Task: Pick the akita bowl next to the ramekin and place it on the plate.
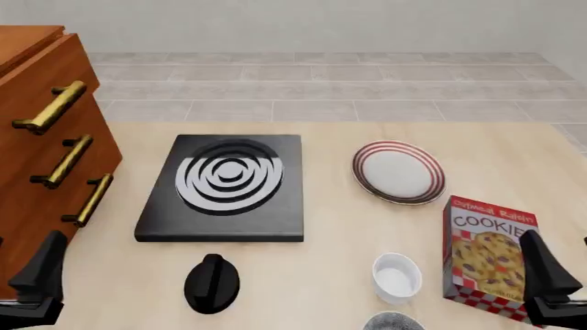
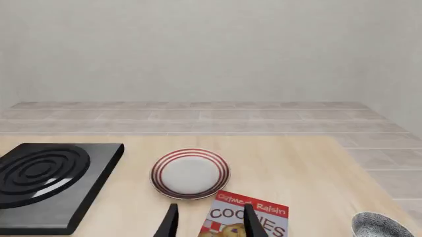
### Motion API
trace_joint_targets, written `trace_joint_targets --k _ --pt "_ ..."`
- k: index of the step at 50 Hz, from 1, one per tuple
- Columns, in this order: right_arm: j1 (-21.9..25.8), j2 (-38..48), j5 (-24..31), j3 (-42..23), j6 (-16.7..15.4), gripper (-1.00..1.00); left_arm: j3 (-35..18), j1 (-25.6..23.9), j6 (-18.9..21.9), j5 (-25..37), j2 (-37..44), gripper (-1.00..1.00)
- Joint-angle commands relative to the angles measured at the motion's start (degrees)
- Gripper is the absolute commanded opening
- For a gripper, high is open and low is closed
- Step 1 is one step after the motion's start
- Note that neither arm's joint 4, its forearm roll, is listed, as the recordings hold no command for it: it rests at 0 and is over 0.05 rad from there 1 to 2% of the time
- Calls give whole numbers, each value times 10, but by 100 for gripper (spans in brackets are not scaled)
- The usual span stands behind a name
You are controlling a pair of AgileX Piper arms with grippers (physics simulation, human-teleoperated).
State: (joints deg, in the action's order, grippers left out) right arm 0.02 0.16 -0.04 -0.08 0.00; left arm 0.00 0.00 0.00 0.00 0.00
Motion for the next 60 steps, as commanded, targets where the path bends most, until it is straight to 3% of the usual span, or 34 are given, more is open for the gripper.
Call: trace_joint_targets --k 1,24,30,32,60 --pt "2 2 0 -2 -2 100 0 0 0 0 0 100" --pt "1 32 -1 -17 -21 100 0 0 0 0 0 100" --pt "-1 73 7 -36 -18 100 0 0 0 0 0 100" --pt "2 79 11 -37 -35 100 0 0 0 0 0 100" --pt "23 126 163 -179 -61 100 0 0 0 0 0 100"
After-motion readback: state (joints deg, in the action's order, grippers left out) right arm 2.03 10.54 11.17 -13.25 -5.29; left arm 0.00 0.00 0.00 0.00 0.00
